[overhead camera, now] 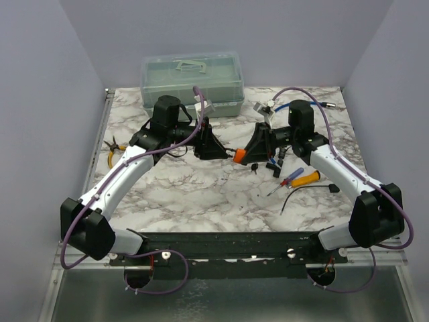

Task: Lock with the key
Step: Lock the lock.

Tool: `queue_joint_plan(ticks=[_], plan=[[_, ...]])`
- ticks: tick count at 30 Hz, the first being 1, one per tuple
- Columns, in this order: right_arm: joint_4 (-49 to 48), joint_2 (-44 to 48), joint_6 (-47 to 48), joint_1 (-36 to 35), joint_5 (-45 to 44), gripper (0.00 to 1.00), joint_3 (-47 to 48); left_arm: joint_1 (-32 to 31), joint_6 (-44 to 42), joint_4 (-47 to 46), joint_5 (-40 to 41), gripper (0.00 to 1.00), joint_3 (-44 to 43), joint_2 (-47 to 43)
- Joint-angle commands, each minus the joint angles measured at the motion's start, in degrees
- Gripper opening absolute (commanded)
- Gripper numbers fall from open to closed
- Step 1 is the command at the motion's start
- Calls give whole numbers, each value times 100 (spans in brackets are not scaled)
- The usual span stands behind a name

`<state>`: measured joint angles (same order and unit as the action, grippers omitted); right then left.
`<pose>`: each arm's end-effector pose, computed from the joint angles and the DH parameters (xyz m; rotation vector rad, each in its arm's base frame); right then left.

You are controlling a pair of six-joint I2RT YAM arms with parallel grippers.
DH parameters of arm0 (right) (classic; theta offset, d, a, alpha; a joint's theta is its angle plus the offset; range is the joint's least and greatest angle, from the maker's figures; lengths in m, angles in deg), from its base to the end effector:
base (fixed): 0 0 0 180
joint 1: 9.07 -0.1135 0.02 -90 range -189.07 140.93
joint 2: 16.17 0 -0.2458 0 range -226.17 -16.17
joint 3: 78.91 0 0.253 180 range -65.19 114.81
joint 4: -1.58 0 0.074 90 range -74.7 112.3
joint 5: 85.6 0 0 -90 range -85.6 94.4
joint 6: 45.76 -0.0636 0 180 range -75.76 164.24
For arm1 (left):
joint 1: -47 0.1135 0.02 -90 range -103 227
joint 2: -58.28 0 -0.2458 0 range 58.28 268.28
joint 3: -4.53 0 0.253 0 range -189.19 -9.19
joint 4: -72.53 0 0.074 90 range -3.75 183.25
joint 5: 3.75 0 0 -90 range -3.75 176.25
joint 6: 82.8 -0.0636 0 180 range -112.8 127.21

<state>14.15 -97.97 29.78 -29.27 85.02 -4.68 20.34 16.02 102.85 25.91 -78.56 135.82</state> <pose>0.2739 0.1676 0.2944 -1.0875 1.6421 1.7248 0.2563 -0.1905 0.3338 1.0027 1.7850 -1.4365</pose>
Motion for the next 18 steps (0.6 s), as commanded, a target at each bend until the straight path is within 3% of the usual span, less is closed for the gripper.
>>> queue_joint_plan(ticks=[1, 9, 18], plan=[[-70, -9, 9, -51, 250, 1, 109, -22, -594, 224, 258, 43, -323, -93], [-188, 13, -16, -63, 162, 1, 108, -24, -499, 315, -57, 31, -306, -64], [-518, 16, -235, -67, 86, 1, 54, -24, -309, 326, -230, 35, -221, -64]])
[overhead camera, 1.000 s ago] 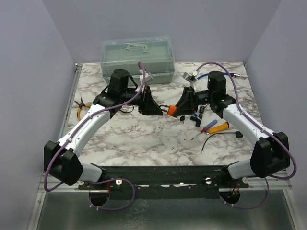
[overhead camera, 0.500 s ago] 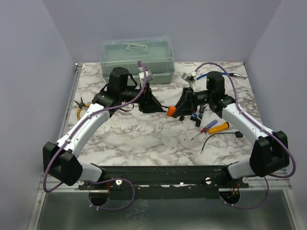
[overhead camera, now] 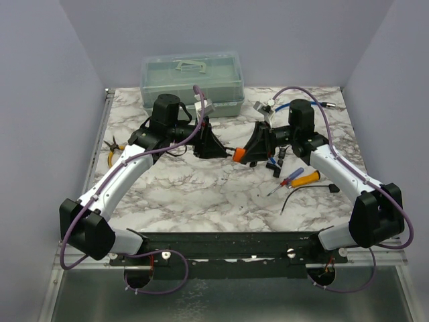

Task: Lock with the key
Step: Lock the lock.

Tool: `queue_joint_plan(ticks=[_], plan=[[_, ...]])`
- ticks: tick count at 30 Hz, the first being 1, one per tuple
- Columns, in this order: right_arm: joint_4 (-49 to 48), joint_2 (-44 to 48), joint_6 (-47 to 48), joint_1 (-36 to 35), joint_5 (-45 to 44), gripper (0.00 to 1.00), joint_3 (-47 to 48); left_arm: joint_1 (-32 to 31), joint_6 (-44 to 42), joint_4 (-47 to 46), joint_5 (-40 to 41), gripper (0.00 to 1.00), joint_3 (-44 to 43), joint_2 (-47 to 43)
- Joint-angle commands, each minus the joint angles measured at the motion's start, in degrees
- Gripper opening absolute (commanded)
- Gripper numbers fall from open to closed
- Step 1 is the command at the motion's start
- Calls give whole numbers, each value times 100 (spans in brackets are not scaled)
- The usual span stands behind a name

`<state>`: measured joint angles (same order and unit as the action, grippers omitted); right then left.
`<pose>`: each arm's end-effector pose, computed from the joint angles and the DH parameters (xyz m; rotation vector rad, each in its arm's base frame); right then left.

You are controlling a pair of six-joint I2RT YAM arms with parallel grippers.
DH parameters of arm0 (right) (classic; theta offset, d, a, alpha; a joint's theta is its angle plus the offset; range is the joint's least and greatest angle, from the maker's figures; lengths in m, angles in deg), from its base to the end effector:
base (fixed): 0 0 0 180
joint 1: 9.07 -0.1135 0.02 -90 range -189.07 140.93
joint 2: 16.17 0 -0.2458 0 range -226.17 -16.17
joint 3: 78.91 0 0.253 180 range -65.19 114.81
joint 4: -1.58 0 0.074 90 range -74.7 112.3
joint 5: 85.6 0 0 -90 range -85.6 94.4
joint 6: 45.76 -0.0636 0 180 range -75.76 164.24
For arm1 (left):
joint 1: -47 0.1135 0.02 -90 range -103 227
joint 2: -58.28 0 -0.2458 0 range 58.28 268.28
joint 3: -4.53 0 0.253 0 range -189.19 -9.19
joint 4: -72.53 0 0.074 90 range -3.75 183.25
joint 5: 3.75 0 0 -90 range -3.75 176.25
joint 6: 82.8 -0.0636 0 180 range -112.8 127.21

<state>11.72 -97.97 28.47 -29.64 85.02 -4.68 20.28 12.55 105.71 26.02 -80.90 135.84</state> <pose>0.2739 0.1698 0.2978 -1.1000 1.6195 1.7205 0.2549 -0.1901 0.3430 1.0455 1.7501 -1.4015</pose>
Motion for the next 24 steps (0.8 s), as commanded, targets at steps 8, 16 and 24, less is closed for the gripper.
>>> queue_joint_plan(ticks=[8, 16, 24], plan=[[-30, 59, 279, -26, -136, 1, 188, -22, 242, 40, -408, 0, -41, -44], [-307, 255, 818, -38, -573, 1, 222, -275, 829, -138, -103, 0, 60, -41], [48, 344, 1320, -175, -572, 1, 281, -313, 986, -401, 123, 0, 90, 31]])
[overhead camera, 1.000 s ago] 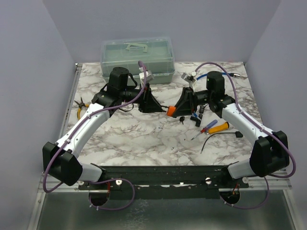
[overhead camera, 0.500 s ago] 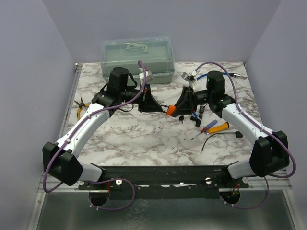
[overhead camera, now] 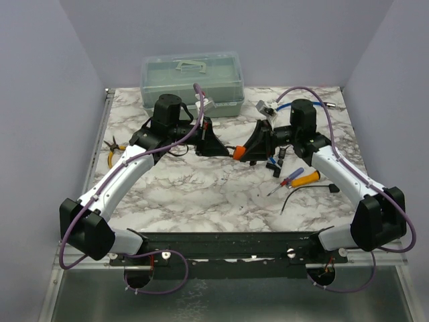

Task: Lock with the key
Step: Lock the lock.

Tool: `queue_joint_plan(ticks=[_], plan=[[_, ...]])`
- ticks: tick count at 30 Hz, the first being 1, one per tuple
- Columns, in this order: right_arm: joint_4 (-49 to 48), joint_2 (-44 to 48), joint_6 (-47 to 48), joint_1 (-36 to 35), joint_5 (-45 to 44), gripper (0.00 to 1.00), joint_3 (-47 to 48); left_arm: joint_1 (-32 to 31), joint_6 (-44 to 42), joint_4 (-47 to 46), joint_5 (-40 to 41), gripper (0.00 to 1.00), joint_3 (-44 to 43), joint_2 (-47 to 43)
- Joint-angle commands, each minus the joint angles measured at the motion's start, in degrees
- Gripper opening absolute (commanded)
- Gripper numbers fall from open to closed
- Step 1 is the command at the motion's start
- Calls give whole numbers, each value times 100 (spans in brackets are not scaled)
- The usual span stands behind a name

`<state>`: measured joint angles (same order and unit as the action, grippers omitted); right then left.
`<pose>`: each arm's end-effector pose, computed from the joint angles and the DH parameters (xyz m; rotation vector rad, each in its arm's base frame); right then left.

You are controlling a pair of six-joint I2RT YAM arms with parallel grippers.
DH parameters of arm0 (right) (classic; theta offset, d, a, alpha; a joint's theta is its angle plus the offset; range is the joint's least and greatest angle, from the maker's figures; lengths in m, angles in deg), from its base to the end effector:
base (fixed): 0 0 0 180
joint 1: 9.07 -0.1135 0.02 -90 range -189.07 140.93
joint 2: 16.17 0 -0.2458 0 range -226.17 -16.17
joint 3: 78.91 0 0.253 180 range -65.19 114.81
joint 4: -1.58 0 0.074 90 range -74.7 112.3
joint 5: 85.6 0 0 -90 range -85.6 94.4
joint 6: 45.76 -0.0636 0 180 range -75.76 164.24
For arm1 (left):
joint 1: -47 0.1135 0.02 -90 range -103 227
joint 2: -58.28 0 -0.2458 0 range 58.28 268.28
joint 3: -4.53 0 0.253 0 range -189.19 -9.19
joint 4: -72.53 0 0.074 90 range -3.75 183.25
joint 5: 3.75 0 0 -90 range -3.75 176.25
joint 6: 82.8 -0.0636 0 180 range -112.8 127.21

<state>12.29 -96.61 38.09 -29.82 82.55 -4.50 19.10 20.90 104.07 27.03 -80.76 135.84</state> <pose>0.2717 0.1695 0.3042 -1.1811 1.4892 1.5664 0.2530 -0.1958 0.3445 0.9512 1.8330 -1.4770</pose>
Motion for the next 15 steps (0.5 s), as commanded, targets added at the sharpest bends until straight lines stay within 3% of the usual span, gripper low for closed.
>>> queue_joint_plan(ticks=[1, 15], plan=[[-18, 221, 363, -173, -354, 1, 266, -210, 151, -256, 25, 0, 92, 34], [-377, 78, -31, -334, -172, 1, 524, -527, -162, -331, 57, 0, 458, 14]])
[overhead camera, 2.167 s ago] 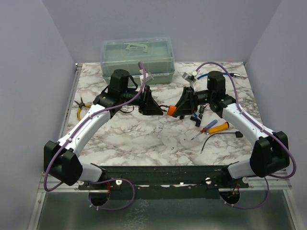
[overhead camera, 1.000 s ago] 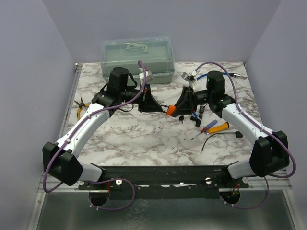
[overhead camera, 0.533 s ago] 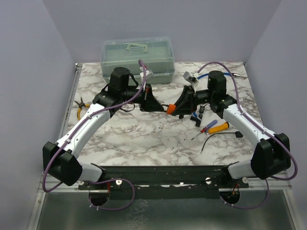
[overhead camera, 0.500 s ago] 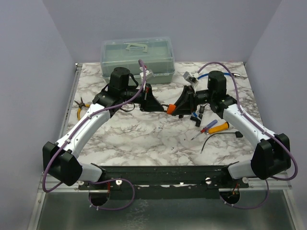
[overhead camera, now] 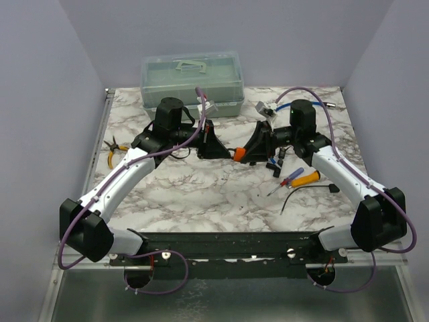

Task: Lock with the key
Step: Lock the lock.

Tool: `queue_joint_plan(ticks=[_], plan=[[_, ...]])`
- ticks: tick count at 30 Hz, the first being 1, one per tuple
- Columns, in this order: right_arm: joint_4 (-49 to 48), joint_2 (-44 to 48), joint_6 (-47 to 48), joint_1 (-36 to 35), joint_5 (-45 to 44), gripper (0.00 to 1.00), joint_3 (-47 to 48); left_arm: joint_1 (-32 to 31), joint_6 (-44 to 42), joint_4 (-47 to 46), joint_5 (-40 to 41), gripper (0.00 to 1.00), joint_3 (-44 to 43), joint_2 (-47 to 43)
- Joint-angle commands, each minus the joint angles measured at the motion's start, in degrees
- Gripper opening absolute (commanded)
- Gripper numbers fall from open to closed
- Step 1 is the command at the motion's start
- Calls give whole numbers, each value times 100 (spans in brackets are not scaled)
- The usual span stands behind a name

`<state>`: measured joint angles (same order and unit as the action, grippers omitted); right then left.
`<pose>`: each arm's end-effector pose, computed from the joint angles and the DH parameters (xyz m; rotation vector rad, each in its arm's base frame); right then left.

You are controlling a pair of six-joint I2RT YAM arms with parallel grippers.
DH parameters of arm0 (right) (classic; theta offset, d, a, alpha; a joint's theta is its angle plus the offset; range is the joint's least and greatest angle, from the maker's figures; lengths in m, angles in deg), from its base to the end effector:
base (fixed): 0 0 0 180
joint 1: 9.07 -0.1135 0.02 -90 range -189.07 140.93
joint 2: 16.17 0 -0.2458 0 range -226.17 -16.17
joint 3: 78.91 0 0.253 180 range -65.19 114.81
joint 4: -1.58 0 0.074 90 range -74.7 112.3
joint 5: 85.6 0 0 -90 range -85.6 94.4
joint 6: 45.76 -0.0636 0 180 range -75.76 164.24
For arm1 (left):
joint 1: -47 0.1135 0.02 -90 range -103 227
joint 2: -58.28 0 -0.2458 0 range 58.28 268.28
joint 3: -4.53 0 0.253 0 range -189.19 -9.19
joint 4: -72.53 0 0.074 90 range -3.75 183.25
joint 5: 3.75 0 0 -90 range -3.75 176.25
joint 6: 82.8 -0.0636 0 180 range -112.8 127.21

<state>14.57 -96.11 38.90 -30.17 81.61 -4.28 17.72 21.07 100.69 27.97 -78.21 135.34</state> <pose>0.2693 0.1704 0.3045 -1.1739 1.5101 1.5616 0.2492 -0.2017 0.3370 0.9690 1.8116 -1.4713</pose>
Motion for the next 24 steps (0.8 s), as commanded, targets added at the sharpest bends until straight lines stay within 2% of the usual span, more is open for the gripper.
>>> queue_joint_plan(ticks=[1, 8, 24], plan=[[-617, 19, -136, -314, -49, 1, 501, -405, -211, 7, -42, 0, 222, 56], [-873, -47, -426, -427, 70, 1, 515, -538, -371, 7, -95, 0, 275, 41], [-1028, -134, -461, -583, -22, 1, 607, -669, -294, -72, -30, 0, 283, 134]])
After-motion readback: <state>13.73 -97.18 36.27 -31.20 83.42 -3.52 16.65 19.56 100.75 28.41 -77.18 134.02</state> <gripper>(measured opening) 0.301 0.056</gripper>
